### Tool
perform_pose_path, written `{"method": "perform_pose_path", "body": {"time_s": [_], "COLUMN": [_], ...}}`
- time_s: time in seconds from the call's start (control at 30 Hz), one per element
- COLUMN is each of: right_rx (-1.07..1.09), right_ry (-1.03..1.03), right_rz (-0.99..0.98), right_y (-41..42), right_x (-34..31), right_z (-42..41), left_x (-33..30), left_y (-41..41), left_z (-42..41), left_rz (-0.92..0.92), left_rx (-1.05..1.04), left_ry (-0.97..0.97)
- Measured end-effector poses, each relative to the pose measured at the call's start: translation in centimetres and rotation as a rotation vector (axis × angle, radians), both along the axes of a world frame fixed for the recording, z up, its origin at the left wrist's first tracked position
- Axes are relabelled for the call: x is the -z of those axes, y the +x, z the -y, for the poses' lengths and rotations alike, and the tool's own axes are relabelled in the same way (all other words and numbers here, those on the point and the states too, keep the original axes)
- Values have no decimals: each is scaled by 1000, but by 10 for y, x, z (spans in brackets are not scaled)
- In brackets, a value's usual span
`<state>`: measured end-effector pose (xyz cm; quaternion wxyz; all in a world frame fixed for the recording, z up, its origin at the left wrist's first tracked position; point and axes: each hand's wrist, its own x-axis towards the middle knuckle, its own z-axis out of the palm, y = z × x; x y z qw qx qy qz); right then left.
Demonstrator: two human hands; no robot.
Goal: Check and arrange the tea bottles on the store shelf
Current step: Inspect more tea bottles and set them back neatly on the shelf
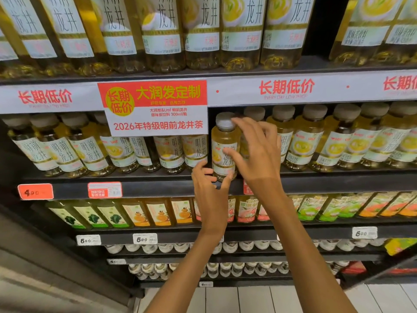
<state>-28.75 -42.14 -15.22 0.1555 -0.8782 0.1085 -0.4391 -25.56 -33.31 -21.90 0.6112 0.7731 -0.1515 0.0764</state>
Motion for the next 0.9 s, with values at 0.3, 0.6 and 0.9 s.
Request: {"method": "perform_pose_path", "body": {"time_s": [0.3, 0.6, 0.9], "right_rx": [89, 87, 222], "right_ry": [-16, -137, -307], "right_rz": [2, 157, -106], "right_y": [17, 29, 65], "right_x": [4, 3, 5], "right_z": [-1, -17, -43], "left_x": [-1, -3, -3], "left_y": [1, 4, 26], "left_z": [-2, -19, -43], "left_rz": [-26, 19, 130], "left_rx": [48, 25, 17], "left_ry": [43, -44, 133]}}
